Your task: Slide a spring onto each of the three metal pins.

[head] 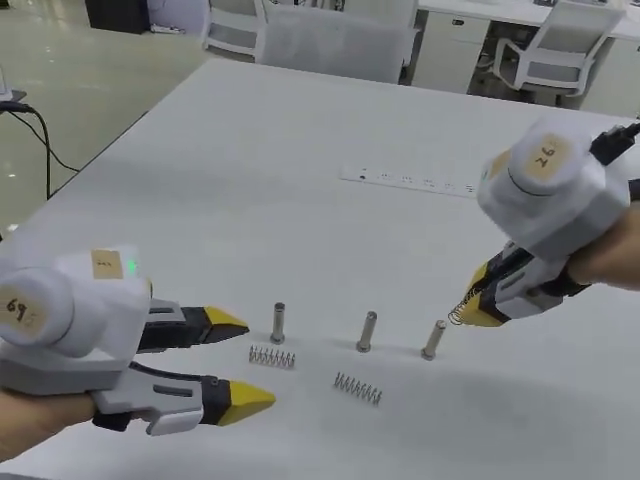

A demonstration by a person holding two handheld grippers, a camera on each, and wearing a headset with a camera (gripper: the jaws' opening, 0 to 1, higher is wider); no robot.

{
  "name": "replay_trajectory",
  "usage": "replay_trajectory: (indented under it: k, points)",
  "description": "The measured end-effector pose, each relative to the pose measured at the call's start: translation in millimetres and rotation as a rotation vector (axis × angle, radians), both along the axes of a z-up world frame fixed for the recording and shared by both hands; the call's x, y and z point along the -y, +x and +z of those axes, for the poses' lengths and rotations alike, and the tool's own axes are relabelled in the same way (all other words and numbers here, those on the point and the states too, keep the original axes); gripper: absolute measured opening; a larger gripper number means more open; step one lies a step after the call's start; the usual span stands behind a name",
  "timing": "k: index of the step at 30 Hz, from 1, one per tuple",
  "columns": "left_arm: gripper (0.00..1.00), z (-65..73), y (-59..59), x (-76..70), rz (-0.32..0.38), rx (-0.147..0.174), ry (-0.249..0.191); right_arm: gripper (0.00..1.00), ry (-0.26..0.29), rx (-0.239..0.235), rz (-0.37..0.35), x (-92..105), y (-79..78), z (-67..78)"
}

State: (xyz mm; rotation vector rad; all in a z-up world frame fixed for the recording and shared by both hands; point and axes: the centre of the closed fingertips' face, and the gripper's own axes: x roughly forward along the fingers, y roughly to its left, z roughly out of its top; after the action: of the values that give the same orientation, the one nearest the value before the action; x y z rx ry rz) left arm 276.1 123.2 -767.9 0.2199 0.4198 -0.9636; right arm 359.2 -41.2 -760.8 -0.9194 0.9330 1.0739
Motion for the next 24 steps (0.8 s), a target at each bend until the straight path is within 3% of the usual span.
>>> replay_trajectory:
  k: [17,24]
  points:
    - [0.38,-5.2,-2.9,-0.4,0.000,0.001,0.017,0.08,-0.059,-0.055,0.020,-1.7,16.0,-25.1]
    - [0.37,-6.4,-3.4,-0.7,-0.003,0.001,0.023,0.08,-0.069,-0.067,0.027,-3.7,18.9,-29.2]
